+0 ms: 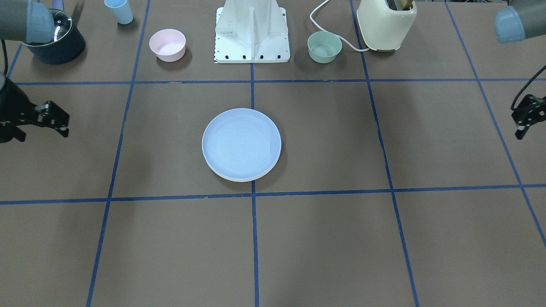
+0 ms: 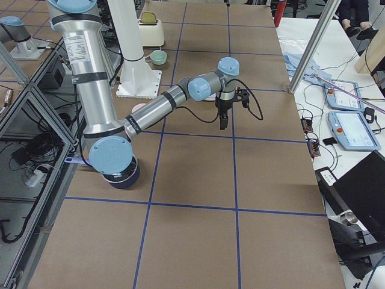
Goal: Stack three plates with pink and blue
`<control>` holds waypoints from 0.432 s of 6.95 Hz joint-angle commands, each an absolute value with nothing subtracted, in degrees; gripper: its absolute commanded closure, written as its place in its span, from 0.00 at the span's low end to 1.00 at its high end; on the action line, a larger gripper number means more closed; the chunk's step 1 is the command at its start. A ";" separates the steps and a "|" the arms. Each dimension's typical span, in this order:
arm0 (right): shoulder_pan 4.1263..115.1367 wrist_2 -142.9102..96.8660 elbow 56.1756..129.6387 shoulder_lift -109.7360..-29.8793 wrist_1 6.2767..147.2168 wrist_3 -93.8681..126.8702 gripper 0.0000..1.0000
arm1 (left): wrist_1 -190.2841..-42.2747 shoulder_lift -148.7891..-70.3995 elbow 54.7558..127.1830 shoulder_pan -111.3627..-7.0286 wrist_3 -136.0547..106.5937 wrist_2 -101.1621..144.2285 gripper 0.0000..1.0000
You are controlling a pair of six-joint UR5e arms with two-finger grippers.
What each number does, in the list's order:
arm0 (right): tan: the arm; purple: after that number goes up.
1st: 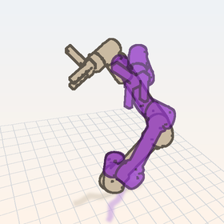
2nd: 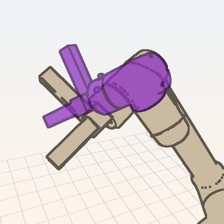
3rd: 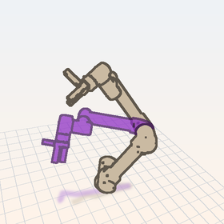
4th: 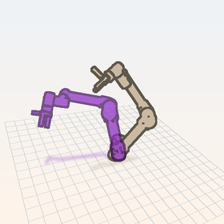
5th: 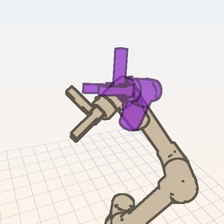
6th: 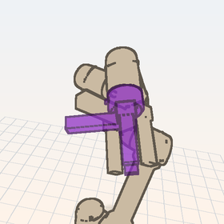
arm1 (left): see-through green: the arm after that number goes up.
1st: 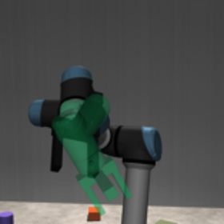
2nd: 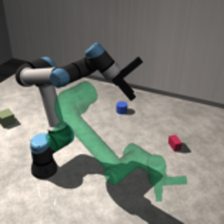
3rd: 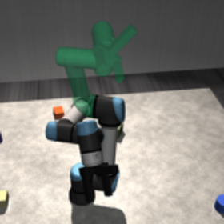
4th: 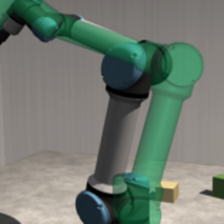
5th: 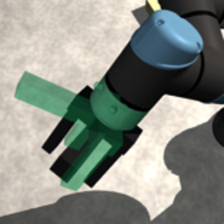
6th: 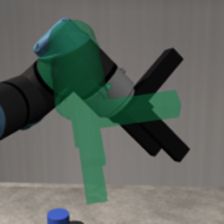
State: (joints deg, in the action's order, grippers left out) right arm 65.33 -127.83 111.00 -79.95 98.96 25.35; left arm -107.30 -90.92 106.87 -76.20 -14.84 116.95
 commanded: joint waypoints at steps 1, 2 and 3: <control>79.30 -136.00 104.81 -84.18 102.04 1.33 0.00 | -104.24 -90.26 102.51 -85.39 0.56 117.16 0.00; 84.32 -136.75 100.68 -85.42 102.04 -9.30 0.00 | -104.33 -90.18 98.04 -89.26 6.88 121.68 0.00; 87.51 -136.41 97.07 -85.69 102.22 -16.02 0.00 | -105.11 -89.74 93.39 -92.17 9.29 127.38 0.00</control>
